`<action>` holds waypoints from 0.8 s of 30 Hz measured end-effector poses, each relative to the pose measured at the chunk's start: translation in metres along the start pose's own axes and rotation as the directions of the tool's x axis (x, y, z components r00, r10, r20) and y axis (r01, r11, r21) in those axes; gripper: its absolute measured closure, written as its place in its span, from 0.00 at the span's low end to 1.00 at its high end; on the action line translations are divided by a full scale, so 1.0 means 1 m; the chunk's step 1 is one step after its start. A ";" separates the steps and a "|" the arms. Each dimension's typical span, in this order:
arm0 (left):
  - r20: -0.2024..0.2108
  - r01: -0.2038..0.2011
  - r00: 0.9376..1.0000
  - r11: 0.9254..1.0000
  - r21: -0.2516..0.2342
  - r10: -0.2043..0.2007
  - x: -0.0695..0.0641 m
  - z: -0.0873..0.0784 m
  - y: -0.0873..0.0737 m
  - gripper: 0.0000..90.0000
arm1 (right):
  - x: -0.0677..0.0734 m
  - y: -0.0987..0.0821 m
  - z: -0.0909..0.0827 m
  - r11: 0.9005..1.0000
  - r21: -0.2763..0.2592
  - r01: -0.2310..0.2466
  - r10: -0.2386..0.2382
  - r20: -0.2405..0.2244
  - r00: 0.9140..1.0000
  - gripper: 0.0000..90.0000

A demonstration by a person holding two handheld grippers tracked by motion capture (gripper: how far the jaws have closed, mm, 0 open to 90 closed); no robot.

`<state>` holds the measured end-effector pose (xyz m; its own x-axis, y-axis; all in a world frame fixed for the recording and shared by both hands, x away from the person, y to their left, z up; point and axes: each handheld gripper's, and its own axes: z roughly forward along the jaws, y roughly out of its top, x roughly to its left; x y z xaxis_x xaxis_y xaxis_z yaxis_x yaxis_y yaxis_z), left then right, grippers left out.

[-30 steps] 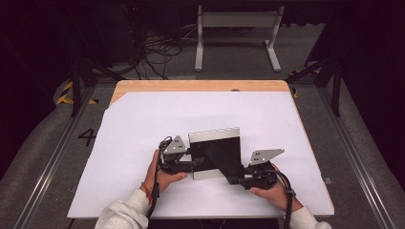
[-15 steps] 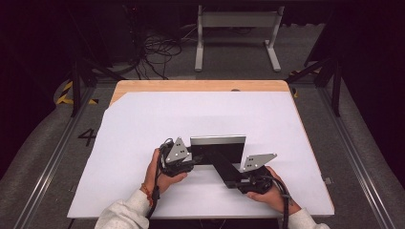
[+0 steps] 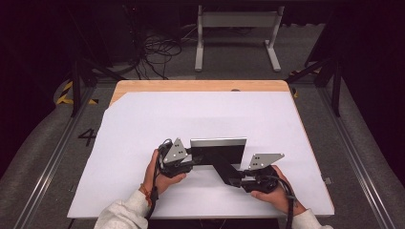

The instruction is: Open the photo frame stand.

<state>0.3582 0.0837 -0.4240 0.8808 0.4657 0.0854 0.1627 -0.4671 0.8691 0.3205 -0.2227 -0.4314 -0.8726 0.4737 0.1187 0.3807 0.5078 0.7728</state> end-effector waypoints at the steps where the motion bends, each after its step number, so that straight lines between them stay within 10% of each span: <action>1: 0.000 0.000 1.000 1.000 0.000 0.000 0.000 0.000 0.000 0.74 | 0.000 0.000 0.000 1.000 0.000 0.000 0.000 0.000 1.000 0.81; 24: -0.037 -0.066 0.997 0.997 0.028 0.067 -0.007 -0.005 0.001 0.77 | 0.003 -0.005 0.005 1.000 0.011 -0.001 0.001 0.016 1.000 0.94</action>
<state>0.3498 0.0834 -0.4210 0.8728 0.4607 0.1609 0.1168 -0.5174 0.8477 0.3171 -0.2206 -0.4381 -0.8671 0.4860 0.1095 0.3855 0.5152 0.7655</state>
